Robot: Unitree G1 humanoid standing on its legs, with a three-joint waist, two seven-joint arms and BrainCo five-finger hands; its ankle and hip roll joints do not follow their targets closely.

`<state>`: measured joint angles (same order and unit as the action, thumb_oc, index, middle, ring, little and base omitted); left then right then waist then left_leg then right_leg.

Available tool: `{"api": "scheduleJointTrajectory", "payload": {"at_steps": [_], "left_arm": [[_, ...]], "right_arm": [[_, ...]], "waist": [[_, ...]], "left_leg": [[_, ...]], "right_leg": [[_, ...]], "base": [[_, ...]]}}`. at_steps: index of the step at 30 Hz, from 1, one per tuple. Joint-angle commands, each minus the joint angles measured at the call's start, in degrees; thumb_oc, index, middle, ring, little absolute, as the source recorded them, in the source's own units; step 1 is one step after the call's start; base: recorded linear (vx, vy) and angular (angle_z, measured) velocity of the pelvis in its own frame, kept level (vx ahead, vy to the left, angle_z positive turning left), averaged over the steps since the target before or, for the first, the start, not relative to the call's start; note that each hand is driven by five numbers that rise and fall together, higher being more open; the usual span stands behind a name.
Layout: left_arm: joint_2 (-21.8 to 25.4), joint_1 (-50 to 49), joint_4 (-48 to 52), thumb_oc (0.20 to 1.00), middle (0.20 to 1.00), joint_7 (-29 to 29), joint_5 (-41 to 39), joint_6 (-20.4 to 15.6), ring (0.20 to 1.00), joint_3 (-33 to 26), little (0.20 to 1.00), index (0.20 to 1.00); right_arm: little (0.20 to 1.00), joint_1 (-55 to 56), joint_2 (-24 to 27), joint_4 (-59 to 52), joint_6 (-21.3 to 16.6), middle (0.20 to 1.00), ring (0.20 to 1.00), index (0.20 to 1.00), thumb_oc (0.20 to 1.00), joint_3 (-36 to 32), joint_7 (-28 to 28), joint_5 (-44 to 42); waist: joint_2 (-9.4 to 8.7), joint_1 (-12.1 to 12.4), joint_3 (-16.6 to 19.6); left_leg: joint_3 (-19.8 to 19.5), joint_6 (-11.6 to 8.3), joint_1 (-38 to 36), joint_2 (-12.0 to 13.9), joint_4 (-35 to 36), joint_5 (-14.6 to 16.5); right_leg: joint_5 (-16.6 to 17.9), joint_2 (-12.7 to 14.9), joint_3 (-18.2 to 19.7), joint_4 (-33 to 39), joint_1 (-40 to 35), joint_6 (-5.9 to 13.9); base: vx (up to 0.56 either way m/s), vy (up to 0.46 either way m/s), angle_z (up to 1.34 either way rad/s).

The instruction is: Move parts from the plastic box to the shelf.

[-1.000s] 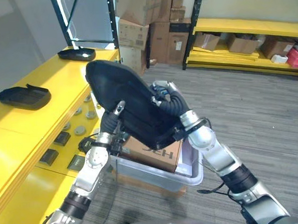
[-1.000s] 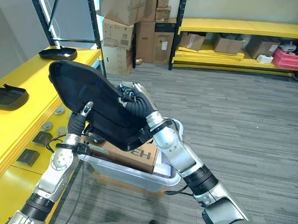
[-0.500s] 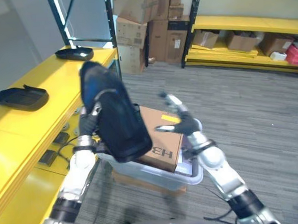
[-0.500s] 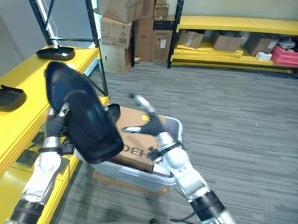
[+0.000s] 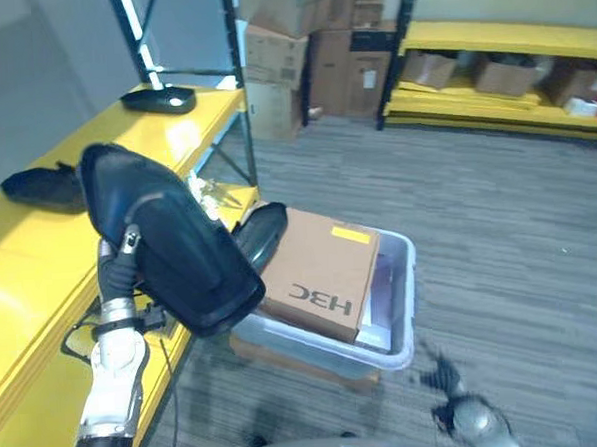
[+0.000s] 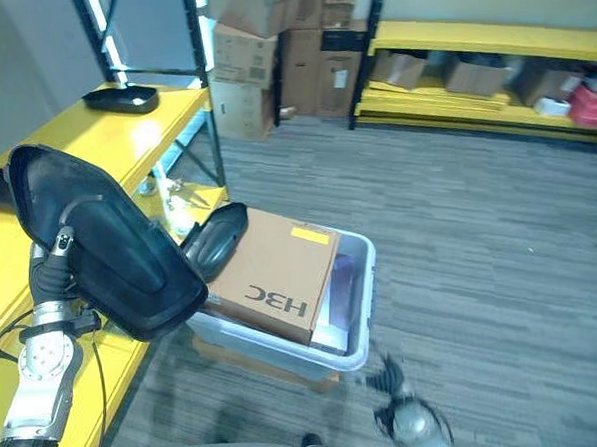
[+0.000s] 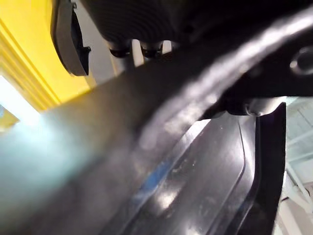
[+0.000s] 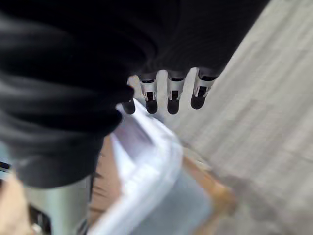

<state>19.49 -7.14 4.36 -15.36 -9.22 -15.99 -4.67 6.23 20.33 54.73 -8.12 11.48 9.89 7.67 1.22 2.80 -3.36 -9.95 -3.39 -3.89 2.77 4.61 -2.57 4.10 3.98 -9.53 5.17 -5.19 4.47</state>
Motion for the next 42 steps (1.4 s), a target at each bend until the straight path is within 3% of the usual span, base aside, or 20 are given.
{"api": "scheduleJointTrajectory", "payload": {"at_steps": [1, 5, 7, 9, 11, 13, 18, 20, 22, 24, 26, 27, 29, 30, 32, 33, 34, 35, 39, 42], "left_arm": [[2.9, 3.0, 4.5, 0.2, 0.2, 2.0, -3.5, -5.3, 0.2, -4.6, 0.2, 0.2], [3.3, 2.3, 7.7, 0.2, 0.2, 3.0, -3.4, -5.3, 0.2, -5.3, 0.2, 0.2], [3.7, 4.0, 8.6, 0.2, 0.2, 3.0, -3.3, -5.8, 0.2, -5.0, 0.2, 0.2], [3.5, 5.4, 10.5, 0.2, 0.2, 3.3, -3.3, -5.5, 0.2, -4.2, 0.2, 0.2], [4.2, 6.5, 11.1, 0.2, 0.2, 3.2, -2.3, -5.3, 0.2, -4.4, 0.2, 0.2], [5.4, 8.0, 11.5, 0.2, 0.2, 3.3, -1.3, -5.5, 0.2, -4.7, 0.2, 0.2], [8.0, 9.6, 11.1, 0.2, 0.2, 0.7, 3.3, -5.4, 0.2, -4.1, 0.2, 0.2], [10.3, 10.7, 11.8, 0.2, 0.2, 0.1, 6.7, -4.7, 0.2, -3.1, 0.2, 0.2], [11.6, 12.1, 12.1, 0.2, 0.2, -0.5, 7.6, -4.4, 0.2, -2.4, 0.2, 0.2], [12.2, 13.0, 11.6, 0.2, 0.2, -1.0, 7.2, -4.5, 0.2, -1.4, 0.2, 0.2], [12.6, 13.6, 11.4, 0.2, 0.2, -1.2, 7.6, -4.3, 0.2, -0.8, 0.2, 0.2], [13.0, 14.2, 11.7, 0.2, 0.2, -1.3, 7.7, -4.6, 0.2, 0.5, 0.2, 0.2], [13.5, 15.9, 11.5, 0.2, 0.2, -1.2, 7.1, -5.1, 0.2, 2.2, 0.2, 0.2], [13.5, 16.0, 11.5, 0.2, 0.2, -1.2, 7.1, -5.1, 0.2, 2.2, 0.2, 0.2], [13.8, 18.6, 10.8, 0.2, 0.2, -0.8, 5.1, -5.9, 0.2, 5.0, 0.2, 0.2], [13.6, 19.5, 10.6, 0.2, 0.2, -0.6, 4.5, -6.1, 0.2, 6.0, 0.2, 0.2], [13.6, 19.6, 10.6, 0.2, 0.2, -0.6, 4.5, -6.1, 0.2, 6.0, 0.2, 0.2], [13.4, 21.4, 10.2, 0.2, 0.2, -0.4, 4.9, -6.1, 0.2, 7.9, 0.2, 0.2], [12.6, 18.7, 12.2, 0.2, 0.2, 0.0, 4.5, -6.6, 0.2, 5.8, 0.2, 0.2], [11.6, 17.9, 14.2, 0.2, 0.2, 0.5, 2.8, -6.7, 0.2, 4.9, 0.2, 0.2]], "right_arm": [[1.0, -4.2, -2.3, 5.8, 0.5, 1.0, 1.0, 1.0, 1.0, 3.4, -1.7, 0.9], [1.0, -6.4, -4.2, 14.2, 1.8, 1.0, 1.0, 1.0, 1.0, 5.1, -2.3, 2.3], [1.0, -6.5, -4.6, 17.3, 3.0, 1.0, 1.0, 1.0, 1.0, 4.4, -3.0, 1.7], [1.0, -6.8, -4.5, 18.3, 3.4, 1.0, 1.0, 1.0, 1.0, 2.5, -3.0, 0.0], [1.0, -6.7, -4.8, 19.2, 4.0, 1.0, 1.0, 1.0, 1.0, 0.1, -3.7, -3.0], [1.0, -7.0, -5.2, 20.4, 4.7, 1.0, 1.0, 1.0, 1.0, -1.1, -3.9, -5.0], [1.0, -7.2, -7.9, 20.6, 5.1, 1.0, 1.0, 1.0, 1.0, -0.9, -4.8, -5.3], [1.0, -7.8, -9.0, 21.0, 5.3, 1.0, 1.0, 1.0, 1.0, -1.1, -5.0, -5.6], [1.0, -8.3, -10.0, 20.9, 5.2, 1.0, 1.0, 1.0, 1.0, -1.0, -4.9, -6.2], [1.0, -9.1, -10.6, 19.8, 5.2, 1.0, 1.0, 1.0, 1.0, -0.4, -4.6, -6.0], [1.0, -9.3, -10.9, 19.3, 5.1, 1.0, 1.0, 1.0, 1.0, 0.0, -4.4, -5.9], [1.0, -9.9, -11.1, 18.0, 4.5, 1.0, 1.0, 1.0, 1.0, 0.9, -3.4, -5.4], [1.0, -10.2, -11.0, 17.2, 3.8, 1.0, 1.0, 1.0, 1.0, 1.1, -2.7, -7.2], [1.0, -10.3, -11.0, 17.2, 3.8, 1.0, 1.0, 1.0, 1.0, 1.0, -2.7, -7.3], [1.0, -9.9, -10.2, 17.0, 3.3, 1.0, 1.0, 1.0, 1.0, 2.4, -2.0, -8.2], [1.0, -9.7, -10.0, 17.1, 3.2, 1.0, 1.0, 1.0, 1.0, 2.8, -1.8, -8.2], [1.0, -9.8, -10.0, 17.1, 3.1, 1.0, 1.0, 1.0, 1.0, 2.7, -1.8, -8.2], [1.0, -9.1, -9.5, 17.5, 2.9, 1.0, 1.0, 1.0, 1.0, 3.1, -1.3, -8.6], [1.0, -9.7, -9.3, 18.8, 3.6, 1.0, 1.0, 1.0, 1.0, 2.9, -1.6, -7.6], [1.0, -10.8, -7.4, 18.7, 3.8, 1.0, 1.0, 1.0, 1.0, 4.2, -1.5, -4.9]], "waist": [[-1.28, 1.8, -1.2], [-0.95, 4.1, -2.3], [-0.58, 6.1, -4.7], [-0.3, 5.9, -4.9], [-0.03, 5.6, -4.4], [0.06, 6.4, -3.5], [-2.26, 7.6, -0.6], [-3.99, 8.4, 0.8], [-4.63, 8.1, 0.5], [-4.13, 7.1, -1.5], [-3.85, 6.6, -2.3], [-3.24, 5.2, -3.2], [-2.6, 3.6, -3.7], [-2.46, 3.6, -3.6], [-2.17, 1.2, -4.4], [-2.09, 0.1, -4.5], [-2.01, 0.1, -4.4], [-2.68, -0.9, -4.3], [-2.7, 0.0, -3.0], [-2.56, 0.9, -5.7]], "left_leg": [[-4.0, -2.25, 3.9, 1.4, -3.3, 1.7], [-7.0, -3.06, 6.3, 1.1, -5.7, 1.4], [-7.3, -4.44, 11.1, -1.1, -9.9, 0.4], [-1.4, -3.52, 14.3, -1.9, -11.4, -0.6], [10.4, -1.52, 15.6, -0.5, -10.9, -1.4], [16.0, -1.28, 15.4, 0.0, -10.0, -0.8], [14.0, 0.3, 12.8, -3.4, -4.4, -0.3], [12.9, 1.79, 11.1, -5.0, -3.2, 0.9], [12.0, 3.37, 8.7, -6.1, -2.8, 2.5], [11.4, 5.52, 6.9, -7.2, -2.7, 2.4], [10.7, 6.06, 6.1, -7.5, -2.4, 2.4], [8.0, 6.26, 4.8, -7.2, -1.4, 2.2], [4.6, 5.67, 4.3, -7.0, -0.7, 1.4], [4.5, 5.62, 4.5, -6.9, -0.7, 1.2], [-2.1, 4.59, 4.7, -7.9, -0.6, 0.6], [-4.0, 4.26, 4.8, -8.3, -0.6, 0.4], [-4.1, 4.23, 5.1, -8.2, -0.5, 0.2], [-7.1, 3.59, 5.4, -9.4, -1.1, 0.4], [-8.0, 2.76, 6.2, -9.8, -2.8, 1.8], [-3.9, 0.74, 10.6, -10.3, -13.5, 4.8]], "right_leg": [[-6.9, 3.1, -2.4, -2.1, -2.2, 1.91], [-7.0, 2.3, -4.4, -1.2, -2.5, 1.25], [-7.2, 3.2, -9.0, -0.4, -3.2, 0.85], [-7.1, 4.2, -13.4, -0.2, -3.5, 1.28], [-7.5, 4.1, -16.5, -0.2, -4.0, 1.57], [-8.9, 3.8, -18.2, -0.2, -4.7, 1.61], [-9.7, 5.4, -21.6, -0.7, -6.1, 2.32], [-11.2, 7.4, -22.7, -6.5, -5.3, 3.15], [-11.3, 10.3, -21.8, -16.4, -2.3, 4.49], [-5.5, 13.9, -19.6, -25.8, 1.2, 6.07], [-4.6, 14.2, -17.3, -29.8, 2.9, 6.61], [-6.1, 10.0, -10.3, -32.9, 7.0, 6.02], [-10.3, 3.7, -3.7, -28.8, 10.4, 4.52], [-10.0, 3.5, -3.8, -28.5, 10.5, 4.43], [-11.2, -0.6, 2.9, -19.1, 11.2, 2.49], [-10.7, -1.9, 6.2, -17.3, 11.7, 2.24], [-10.3, -2.0, 6.1, -17.0, 11.8, 2.24], [-9.5, -3.8, 10.2, -15.0, 11.6, 1.37], [-7.1, -1.5, 5.5, -8.1, 7.3, 1.53], [-6.8, 0.4, 1.9, -5.9, 3.8, 1.12]], "base": [[-0.01, -0.138, 0.52], [-0.01, -0.087, 0.47], [-0.1, -0.048, 0.52], [-0.05, 0.015, 1.21], [0.03, 0.004, 1.75], [0.08, 0.009, 1.06], [0.1, 0.109, 0.62], [0.19, 0.194, 0.41], [0.2, 0.244, 0.21], [0.05, 0.258, 0.29], [0.01, 0.119, 0.48], [0.05, 0.016, 0.69], [0.07, -0.014, 0.59], [0.08, -0.06, 0.71], [0.09, -0.081, 1.54], [0.04, -0.045, 1.88], [0.06, -0.094, 1.38], [0.04, -0.072, 1.4], [0.11, -0.179, 1.08], [0.02, -0.072, 0.42]]}}
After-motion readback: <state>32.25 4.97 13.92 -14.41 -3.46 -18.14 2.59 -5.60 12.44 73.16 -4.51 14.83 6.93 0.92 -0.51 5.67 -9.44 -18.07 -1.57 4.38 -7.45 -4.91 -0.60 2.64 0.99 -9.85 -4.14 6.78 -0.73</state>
